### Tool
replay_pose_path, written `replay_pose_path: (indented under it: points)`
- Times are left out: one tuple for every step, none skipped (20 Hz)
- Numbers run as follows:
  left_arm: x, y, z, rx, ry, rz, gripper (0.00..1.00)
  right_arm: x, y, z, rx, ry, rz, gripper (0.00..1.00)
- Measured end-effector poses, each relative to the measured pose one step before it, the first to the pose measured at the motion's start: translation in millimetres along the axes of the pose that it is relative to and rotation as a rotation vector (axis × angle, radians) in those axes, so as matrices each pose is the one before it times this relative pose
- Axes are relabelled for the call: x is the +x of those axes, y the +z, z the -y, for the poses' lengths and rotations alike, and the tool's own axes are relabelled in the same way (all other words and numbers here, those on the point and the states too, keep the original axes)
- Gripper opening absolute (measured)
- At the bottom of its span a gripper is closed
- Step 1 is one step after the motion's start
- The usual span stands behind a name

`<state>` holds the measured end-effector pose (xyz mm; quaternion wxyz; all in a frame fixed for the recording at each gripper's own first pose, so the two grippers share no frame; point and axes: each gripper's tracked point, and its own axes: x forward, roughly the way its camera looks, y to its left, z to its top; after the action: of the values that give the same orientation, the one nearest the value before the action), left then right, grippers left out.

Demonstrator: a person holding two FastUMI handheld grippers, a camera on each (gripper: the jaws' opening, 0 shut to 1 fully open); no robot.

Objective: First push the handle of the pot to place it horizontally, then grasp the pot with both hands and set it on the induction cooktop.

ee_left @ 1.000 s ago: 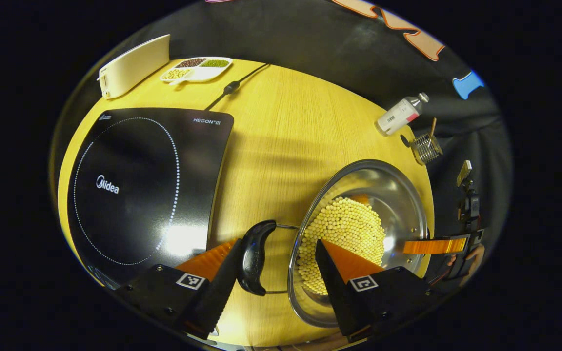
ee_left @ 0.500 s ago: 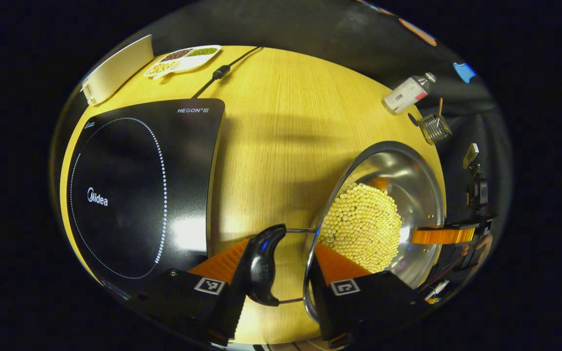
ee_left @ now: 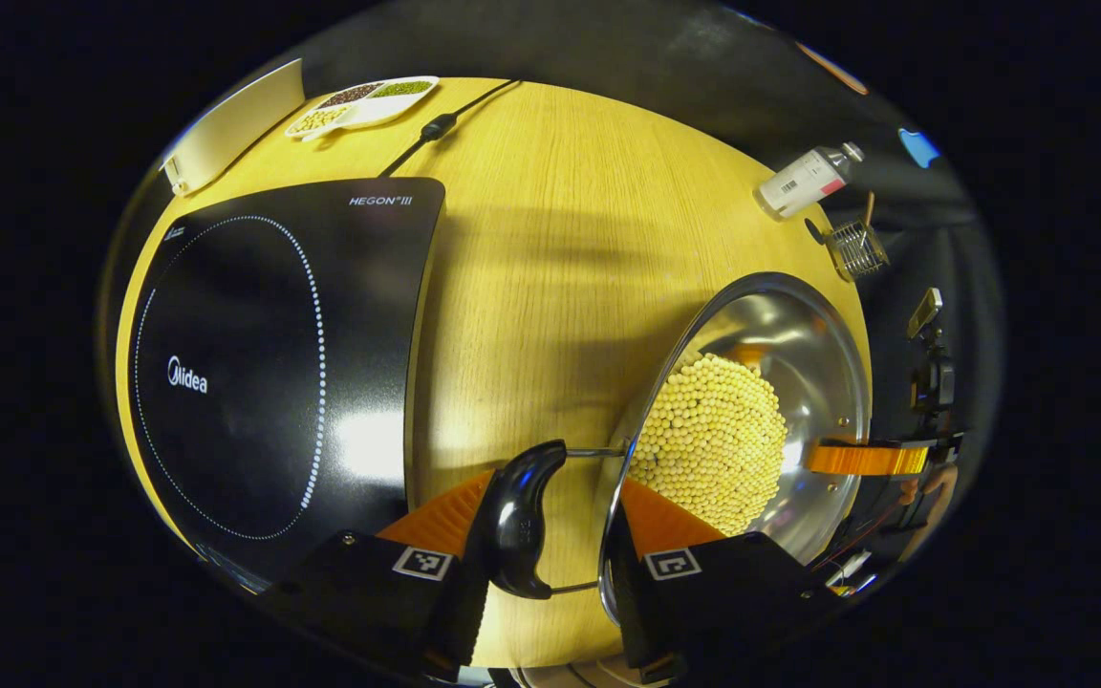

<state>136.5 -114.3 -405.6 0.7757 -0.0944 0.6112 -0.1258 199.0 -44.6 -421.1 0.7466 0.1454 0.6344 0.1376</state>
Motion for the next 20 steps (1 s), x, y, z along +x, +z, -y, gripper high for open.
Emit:
replay_pose_path:
  points:
    - [-0.63,-1.87,0.92,-0.00239,-0.00288,-0.00136,0.6,-0.18,1.46,-1.08,-0.003,0.00403,0.00136,0.46]
    - [-2.28,-1.13,1.22,-0.00052,-0.0011,-0.00026,0.6,-1.18,-0.66,-0.77,-0.00192,0.00186,0.00221,0.45]
    - [-3.1,-1.33,1.49,0.00361,0.00204,0.00115,0.6,-0.69,1.17,-0.16,-0.00196,0.00156,0.00144,0.45]
    - [-3.29,0.84,1.51,0.007,0.00044,0.00666,0.57,0.13,0.42,0.72,-0.00078,0.00166,0.00168,0.51]
    - [-4.01,0.02,1.18,0.00522,0.00196,0.00221,0.57,0.34,0.48,0.59,-0.00023,0.0019,0.00183,0.51]
    - [-3.97,-1.8,1.89,0.00201,0.00191,0.00168,0.57,1.17,-0.72,0.71,-0.00169,0.00115,0.00289,0.45]
    - [-3.89,-2.89,1.2,0.00003,0.00055,-0.00659,0.57,0.86,-0.29,0.51,0.0013,-0.00014,0.00339,0.45]
    - [-4.21,-2.67,1.23,-0.00159,-0.00207,-0.00333,0.57,0.67,0.27,-0.27,-0.00437,0.0014,0.00258,0.45]
    - [-4.53,-3.86,1.25,-0.00275,-0.00245,-0.00429,0.57,0.46,-0.01,0.79,-0.00257,0.00078,0.00096,0.45]
    - [-3.33,-3.49,1.58,-0.00151,-0.00071,-0.00355,0.57,0.62,0.34,-0.64,-0.00121,0.00082,-0.00138,0.45]
    - [-3.54,-2.82,0.76,-0.00095,0.00095,-0.00305,0.57,-0.2,0.22,-0.34,0.00036,0.00096,-0.00153,0.45]
    - [-5.24,-3.74,0.39,0.00205,0.00165,-0.00057,0.57,0.21,-0.04,0.41,-0.00038,0.00187,-0.00185,0.45]
    - [-4.32,-2.15,0.59,0.00313,0.00141,0.00182,0.57,0.74,0.54,0.87,-0.00085,0.00321,0.00054,0.45]
    - [-5.61,-2.15,-0.53,0.00282,0.00141,0.00298,0.57,0.12,-0.49,0.39,-0.00164,0.00255,0.00147,0.45]
    - [-4.54,-2.43,-0.64,0.00327,0.00158,0.00313,0.57,0.13,0.12,-0.05,-0.0023,0.00253,0.00284,0.45]
    - [-5.36,-1.63,-1.08,0.00261,-0.00019,0.00211,0.57,0.4,-1.26,-0.59,-0.00097,0.00094,0.0034,0.45]
    - [-3.17,-1.47,-1.09,-0.00107,-0.00045,0.00003,0.6,0.1,-0.12,0.3,-0.00203,-0.00042,0.00541,0.45]
    - [-3.12,-0.84,-1.57,-0.00016,-0.0006,-0.00302,0.57,-0.69,0.19,0.73,-0.00241,-0.0016,0.00562,0.51]
    - [-5.38,-2.66,-1.8,0.00296,-0.00092,-0.001,0.57,-0.18,1.24,0.0,-0.0028,0.00068,0.00753,0.45]
    - [-5.61,-1.61,-2.13,0.00185,-0.00106,0.00191,0.57,0.19,-0.92,0.07,-0.00177,0.00164,0.00586,0.45]
